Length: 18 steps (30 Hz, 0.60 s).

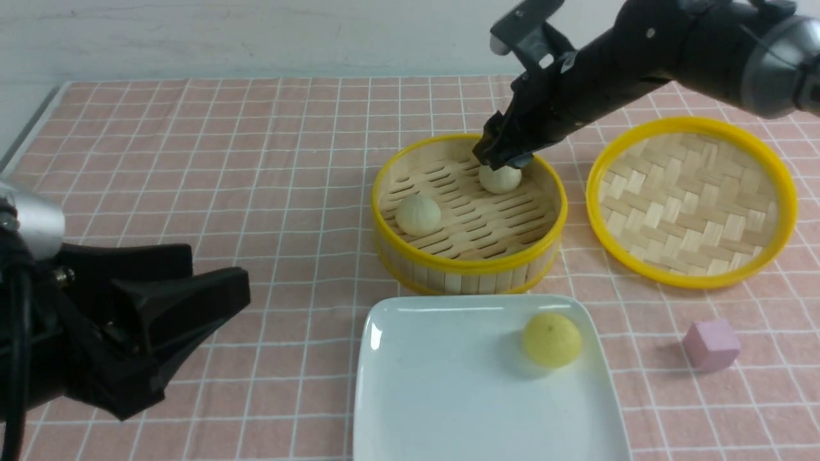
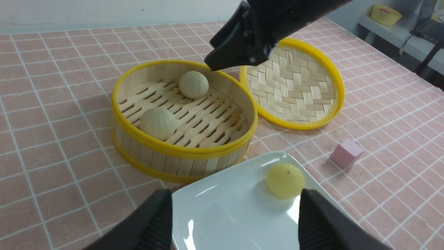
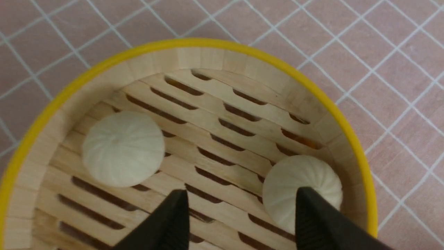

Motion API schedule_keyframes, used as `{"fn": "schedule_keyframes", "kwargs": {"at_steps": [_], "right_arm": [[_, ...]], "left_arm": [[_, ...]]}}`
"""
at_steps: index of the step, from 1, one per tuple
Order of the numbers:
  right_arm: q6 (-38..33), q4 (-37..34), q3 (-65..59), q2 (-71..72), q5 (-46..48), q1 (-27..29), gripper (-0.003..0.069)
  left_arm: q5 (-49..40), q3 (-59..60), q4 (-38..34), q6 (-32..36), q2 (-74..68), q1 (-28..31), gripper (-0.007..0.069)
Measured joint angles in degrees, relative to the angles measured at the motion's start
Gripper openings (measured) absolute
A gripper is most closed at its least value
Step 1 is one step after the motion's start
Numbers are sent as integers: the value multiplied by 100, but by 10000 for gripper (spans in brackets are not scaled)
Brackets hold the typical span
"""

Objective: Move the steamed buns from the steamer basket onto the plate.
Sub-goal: Use the right arm to grab the steamed stuffed bun that is closest to it

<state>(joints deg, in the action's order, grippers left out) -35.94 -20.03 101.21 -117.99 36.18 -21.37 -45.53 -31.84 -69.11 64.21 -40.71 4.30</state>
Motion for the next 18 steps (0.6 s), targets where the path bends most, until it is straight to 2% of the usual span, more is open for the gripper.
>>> {"fn": "schedule_keyframes", "kwargs": {"at_steps": [4,7,18], "right_arm": [[548,793,99,-377,-223,0,419],[751,1127,100,-499,-371,0,419],[917,1326,111,-787,-661,0,414]], "left_arm": [[-71,0,6,0,0,0,491],[-76,0,6,0,0,0,491],[-81,0,13,0,0,0,491]]}}
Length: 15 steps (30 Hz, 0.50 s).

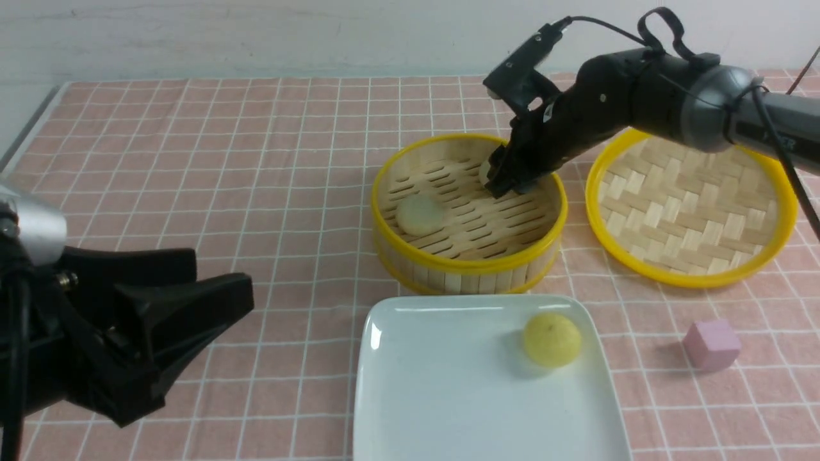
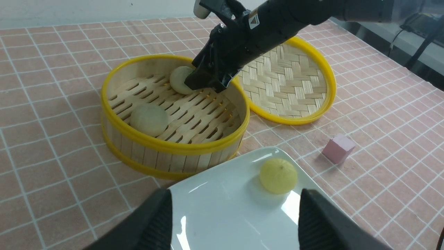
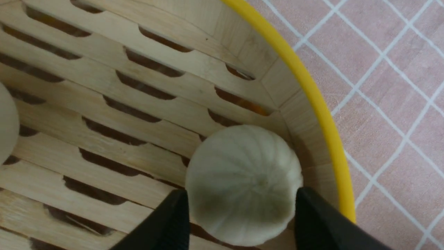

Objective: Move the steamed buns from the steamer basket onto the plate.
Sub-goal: Use the right arm to grab the steamed stuffed bun that is closest to it, then use the right arm to put the steamed stuffed bun into the plate

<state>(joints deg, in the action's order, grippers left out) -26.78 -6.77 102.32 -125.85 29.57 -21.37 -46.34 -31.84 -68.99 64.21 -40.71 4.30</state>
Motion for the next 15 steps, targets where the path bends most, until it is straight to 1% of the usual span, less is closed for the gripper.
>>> {"fn": "schedule_keyframes", "kwargs": {"at_steps": [3,4,7,8,10,11,12,15], "right_arm": [[0,112,0,-128,-61,0,380],[0,112,0,-128,-61,0,380],[0,320,0,-184,-97,0,251],[0,365,12,-149,-76,0,174],[0,401,11,-25,39,-2,50],[0,408,11,-25,39,-2,50],[0,433,11,145,166,-7,23],[0,448,5,698,341,-19,24]], "left_arm": [[0,0,26,0,0,0,491],[0,0,26,0,0,0,491],[0,0,33,0,0,0,491],[0,0,39,0,0,0,491],[-1,0,39,0,0,0,491],[-1,0,39,0,0,0,491],[-1,0,39,0,0,0,491],[5,0,39,0,0,0,491]]}}
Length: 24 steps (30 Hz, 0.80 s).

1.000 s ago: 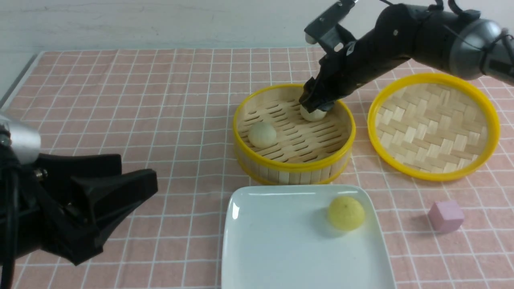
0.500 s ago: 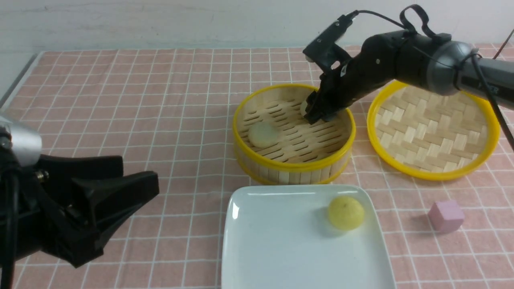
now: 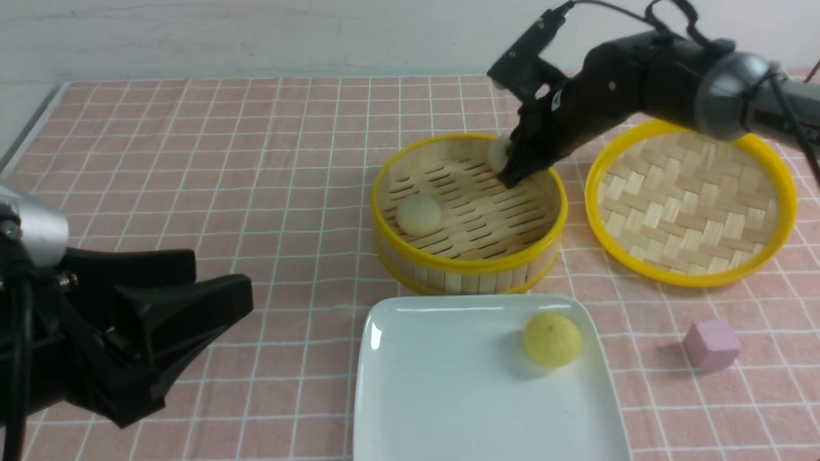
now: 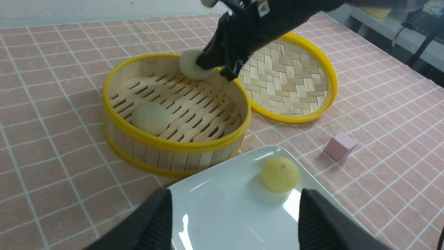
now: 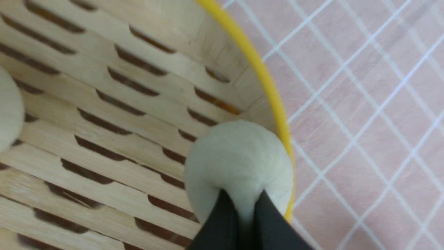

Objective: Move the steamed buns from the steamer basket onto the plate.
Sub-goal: Use the right arm to put the steamed stuffed bun into the plate

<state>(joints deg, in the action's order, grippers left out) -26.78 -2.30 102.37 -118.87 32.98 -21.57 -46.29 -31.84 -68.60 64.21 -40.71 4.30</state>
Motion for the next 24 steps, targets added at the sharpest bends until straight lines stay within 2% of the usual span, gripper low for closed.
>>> {"fn": "schedule_keyframes", "kwargs": {"at_steps": [7,10,16,17,19,24], "right_arm": [[0,0,0,1337,554,-43,24],[0,-36,0,1852,1205,-43,24],[0,-826,11,2541,3083,-43,24],[0,-826,11,2541,3083,-43,24],[-48,-1324,18,2576,3722,-43,24],[-452,-2150,-254,2544,3860,-57,24]], "left_arm": [[143,0,6,0,0,0,491],[211,0,6,0,0,0,491],[356,0,10,0,0,0,491],[356,0,10,0,0,0,491],[373,0,10,0,0,0,491],[382,0,10,0,0,0,491]]}}
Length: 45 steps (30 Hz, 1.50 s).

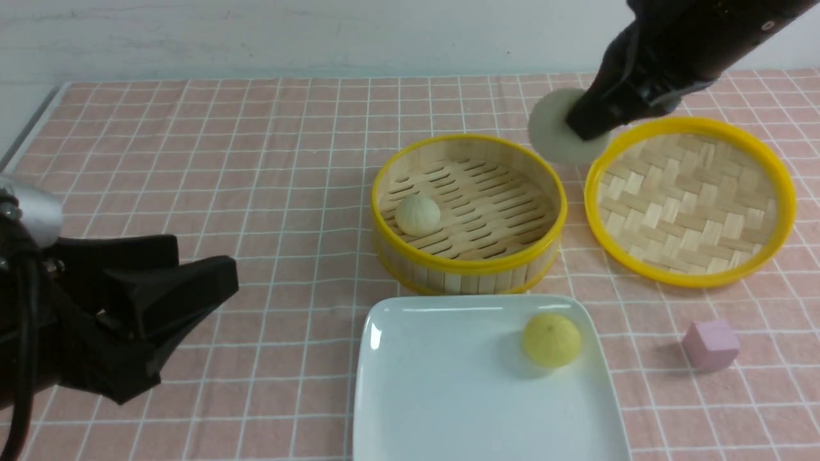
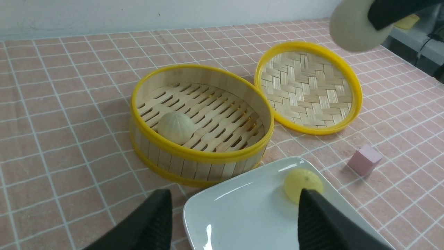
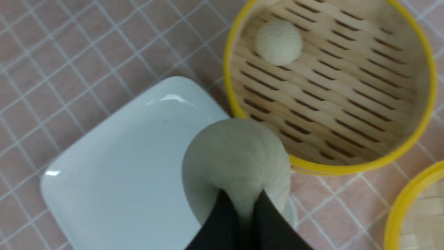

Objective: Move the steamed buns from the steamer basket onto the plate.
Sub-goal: Use the right arm to put the steamed stuffed bun into the plate, then use the left arm to grab the steamed stuffed bun that is closest to it

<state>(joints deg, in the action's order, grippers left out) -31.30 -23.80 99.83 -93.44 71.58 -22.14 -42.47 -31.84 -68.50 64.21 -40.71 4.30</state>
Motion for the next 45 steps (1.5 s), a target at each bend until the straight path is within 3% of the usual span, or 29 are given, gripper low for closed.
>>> {"fn": "schedule_keyframes", "kwargs": {"at_steps": [7,11,19,31,33,34,41,43,45], "right_arm": [[-565,-298,-1123,-383,-35,-362,24],[-824,-233,-1527,-871,-570,-512,24],[-1273,-210,-1605,-1820,-1700,-552,24],[-1414,-257,-1605,-2137,-1716,-552,46],[-1414,-257,-1605,-2131,-1689,-552,83],[-1414,-257,-1605,-2067,-1680,-552,178],[-1379,-251,-1605,-1405,-1993,-552,613],[-1308,-225,-1605,-1057,-2164,-552,659],[-1212,-166,-1605,-780,-2289,-552,662]], "left_arm": [[0,0,3,0,0,0,491],[0,0,3,0,0,0,491],[-6,0,3,0,0,0,491],[-6,0,3,0,0,0,491],[-6,0,3,0,0,0,491],[-6,0,3,0,0,0,491],[-6,0,3,41,0,0,491],[-6,0,3,41,0,0,491],[-6,0,3,42,0,0,491]]}}
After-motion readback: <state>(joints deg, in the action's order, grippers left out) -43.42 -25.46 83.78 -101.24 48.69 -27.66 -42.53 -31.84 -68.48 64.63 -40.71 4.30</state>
